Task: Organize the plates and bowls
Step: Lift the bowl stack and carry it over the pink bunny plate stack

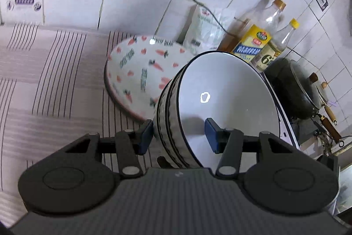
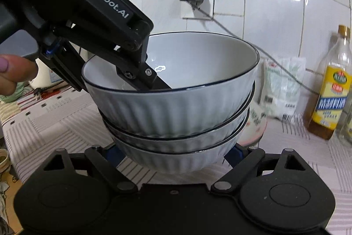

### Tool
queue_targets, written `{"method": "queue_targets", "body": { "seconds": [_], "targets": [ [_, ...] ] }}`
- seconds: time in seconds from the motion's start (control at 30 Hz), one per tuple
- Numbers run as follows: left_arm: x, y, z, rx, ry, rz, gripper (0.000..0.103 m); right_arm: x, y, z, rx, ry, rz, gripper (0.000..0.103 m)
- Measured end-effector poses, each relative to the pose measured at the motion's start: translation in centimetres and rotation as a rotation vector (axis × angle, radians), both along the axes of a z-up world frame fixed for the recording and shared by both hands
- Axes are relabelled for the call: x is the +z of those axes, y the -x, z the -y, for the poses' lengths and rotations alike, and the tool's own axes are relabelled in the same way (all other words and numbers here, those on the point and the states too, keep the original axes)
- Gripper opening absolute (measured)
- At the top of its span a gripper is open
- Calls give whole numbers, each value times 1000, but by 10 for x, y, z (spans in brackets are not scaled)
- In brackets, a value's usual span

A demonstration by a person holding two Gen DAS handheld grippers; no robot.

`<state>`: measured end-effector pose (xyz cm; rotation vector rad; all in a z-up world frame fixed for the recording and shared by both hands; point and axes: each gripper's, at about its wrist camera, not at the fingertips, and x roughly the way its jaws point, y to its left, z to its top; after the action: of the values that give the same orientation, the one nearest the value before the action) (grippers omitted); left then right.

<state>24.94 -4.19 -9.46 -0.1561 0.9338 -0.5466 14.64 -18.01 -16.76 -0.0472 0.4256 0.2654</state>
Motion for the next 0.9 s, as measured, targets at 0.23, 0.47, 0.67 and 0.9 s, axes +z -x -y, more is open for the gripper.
{"method": "queue_targets", "body": {
  "seconds": [0.23,0.47,0.67,0.9],
  "targets": [
    [1,-28,6,23,1,11,50,4,-30,5,-11,-7,1,93],
    [-10,-58,10,28,-13,24,51,-3,-62,8,3,20,-3,93],
    [-25,-81,13,48,-32,10,51,-14,-92,9,12,33,-36,93],
    [-38,-97,16,65,-40,-18,51,-23,-111,10,13,34,-80,93]
  ]
}}
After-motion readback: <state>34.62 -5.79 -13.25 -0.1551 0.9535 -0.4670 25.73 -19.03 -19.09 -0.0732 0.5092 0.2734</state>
